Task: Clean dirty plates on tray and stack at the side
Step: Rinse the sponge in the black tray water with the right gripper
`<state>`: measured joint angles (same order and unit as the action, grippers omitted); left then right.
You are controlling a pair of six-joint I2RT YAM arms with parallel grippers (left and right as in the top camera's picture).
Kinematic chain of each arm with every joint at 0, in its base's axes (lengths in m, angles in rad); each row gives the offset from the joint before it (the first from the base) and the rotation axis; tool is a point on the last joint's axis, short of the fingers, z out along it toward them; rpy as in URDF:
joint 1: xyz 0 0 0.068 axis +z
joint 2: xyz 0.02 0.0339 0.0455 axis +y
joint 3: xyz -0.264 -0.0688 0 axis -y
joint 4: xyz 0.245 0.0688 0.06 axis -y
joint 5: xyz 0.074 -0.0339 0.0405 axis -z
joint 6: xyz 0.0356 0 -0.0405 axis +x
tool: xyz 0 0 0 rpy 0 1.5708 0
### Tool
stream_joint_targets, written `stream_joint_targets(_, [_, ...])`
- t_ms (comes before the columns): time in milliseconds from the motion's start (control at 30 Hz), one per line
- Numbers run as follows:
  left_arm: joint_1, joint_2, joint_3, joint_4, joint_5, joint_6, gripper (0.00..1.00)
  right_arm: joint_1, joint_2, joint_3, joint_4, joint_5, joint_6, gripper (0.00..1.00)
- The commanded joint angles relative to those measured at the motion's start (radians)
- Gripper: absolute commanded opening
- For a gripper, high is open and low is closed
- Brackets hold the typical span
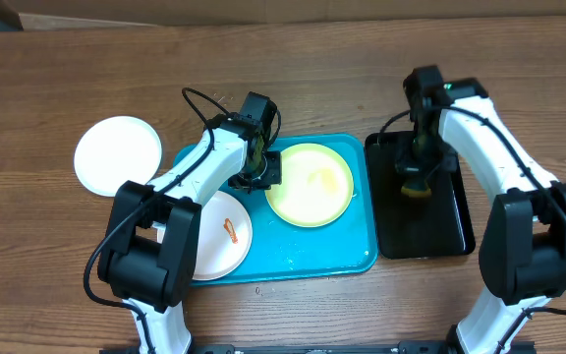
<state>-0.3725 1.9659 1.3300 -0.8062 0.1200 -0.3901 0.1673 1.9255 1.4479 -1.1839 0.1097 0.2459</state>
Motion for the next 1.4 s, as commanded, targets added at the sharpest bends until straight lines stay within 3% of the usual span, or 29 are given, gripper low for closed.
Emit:
stream_joint_targets(0, [-0.002, 0.009, -0.002, 0.002, 0.004, -0.006, 0.09, 0.005, -0.017, -0.075, 0.072, 0.055, 0.02, 0.04])
stream_joint_targets(167, [-0.002, 0.009, -0.002, 0.003, 0.004, -0.006, 0.09, 0.005, -0.017, -0.192, 0.226, 0.055, 0.02, 0.04])
stream_joint_targets(267, [-0.002, 0.009, -0.002, 0.003, 0.004, -0.006, 0.1, 0.005, -0.017, -0.243, 0.28, 0.055, 0.02, 0.45])
stream_joint_targets(400, [-0.002, 0.009, -0.002, 0.002, 0.004, -0.006, 0.11, 0.005, -0.019, -0.248, 0.281, 0.054, 0.019, 0.66])
stream_joint_targets(733, [-0.002, 0.009, -0.002, 0.002, 0.004, -0.006, 0.11, 0.005, -0.02, -0.122, 0.164, 0.056, 0.043, 0.7])
stream_joint_targets(1033, [-0.002, 0.009, -0.002, 0.002, 0.004, -0.006, 0.12, -0.007, -0.014, -0.204, 0.277, 0.055, 0.173, 0.67])
stream_joint_targets(1100, [-0.002, 0.009, -0.002, 0.002, 0.004, -0.006, 0.11, -0.007, -0.012, -0.234, 0.331, 0.055, 0.174, 0.62])
stream_joint_targets(1200, [-0.002, 0.009, -0.002, 0.003, 0.004, -0.006, 0.12, -0.007, -0.005, -0.273, 0.397, 0.055, 0.174, 0.48])
stream_joint_targets(1233, [-0.002, 0.009, -0.002, 0.002, 0.004, -0.006, 0.12, -0.007, -0.001, -0.279, 0.406, 0.054, 0.174, 0.34])
stream_joint_targets(1267, [-0.002, 0.009, -0.002, 0.002, 0.004, -0.006, 0.12, -0.007, 0.0, -0.281, 0.407, 0.053, 0.174, 0.09])
stream_joint_targets(1300, [-0.002, 0.009, -0.002, 0.0, 0.004, -0.006, 0.12, -0.007, 0.0, -0.281, 0.408, 0.054, 0.174, 0.04])
stream_joint_targets(1367, [-0.002, 0.009, -0.002, 0.0, 0.004, -0.006, 0.12, -0.007, -0.002, -0.274, 0.405, 0.054, 0.17, 0.04])
